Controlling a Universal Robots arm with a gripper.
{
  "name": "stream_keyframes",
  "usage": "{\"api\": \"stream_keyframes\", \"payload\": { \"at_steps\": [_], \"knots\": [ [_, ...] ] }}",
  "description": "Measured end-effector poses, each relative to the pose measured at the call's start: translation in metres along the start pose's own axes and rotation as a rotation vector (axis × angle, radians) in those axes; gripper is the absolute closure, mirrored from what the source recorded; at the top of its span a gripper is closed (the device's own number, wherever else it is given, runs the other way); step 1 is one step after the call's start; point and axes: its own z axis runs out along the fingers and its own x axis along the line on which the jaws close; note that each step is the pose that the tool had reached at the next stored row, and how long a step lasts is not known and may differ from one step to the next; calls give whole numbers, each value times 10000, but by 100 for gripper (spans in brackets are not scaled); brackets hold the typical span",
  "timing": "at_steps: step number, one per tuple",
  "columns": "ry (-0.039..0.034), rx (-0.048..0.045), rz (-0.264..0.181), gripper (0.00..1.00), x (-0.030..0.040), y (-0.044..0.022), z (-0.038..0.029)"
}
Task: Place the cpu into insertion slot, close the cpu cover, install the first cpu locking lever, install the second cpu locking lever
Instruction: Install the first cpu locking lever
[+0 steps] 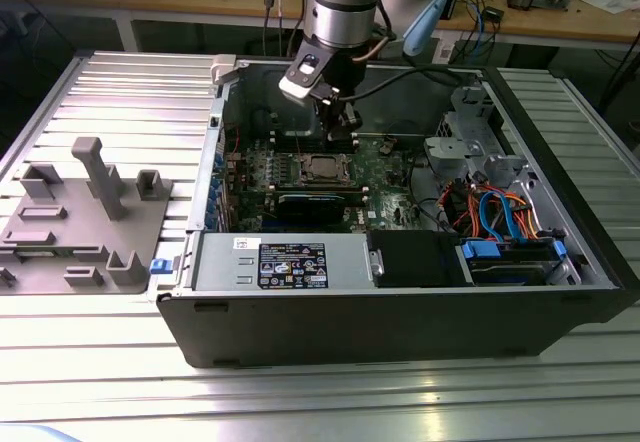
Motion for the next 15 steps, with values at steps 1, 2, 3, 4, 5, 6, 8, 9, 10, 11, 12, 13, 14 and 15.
{"api": "stream_keyframes", "payload": {
  "at_steps": [1, 2, 3, 4, 5, 6, 8, 9, 10, 11, 12, 13, 14, 15],
  "knots": [
    [-1, -9, -237, 89, 0, 0, 0],
    [-4, -21, -572, 89, 0, 0, 0],
    [-7, -35, -942, 89, 0, 0, 0],
    [-9, -43, -1174, 89, 0, 0, 0],
    [-10, -50, -1346, 89, 0, 0, 0],
    [-11, -53, -1442, 89, 0, 0, 0],
    [-11, -55, -1466, 89, 0, 0, 0],
    [-12, -54, -1467, 89, 0, 0, 0],
    [-11, -55, -1468, 89, 0, 0, 0],
    [-11, -54, -1468, 89, 0, 0, 0],
    [-11, -54, -1469, 89, 0, 0, 0],
    [-11, -55, -1469, 89, 0, 0, 0],
    [-11, -55, -1469, 89, 0, 0, 0],
    [-11, -54, -1469, 89, 0, 0, 0]
  ]
}}
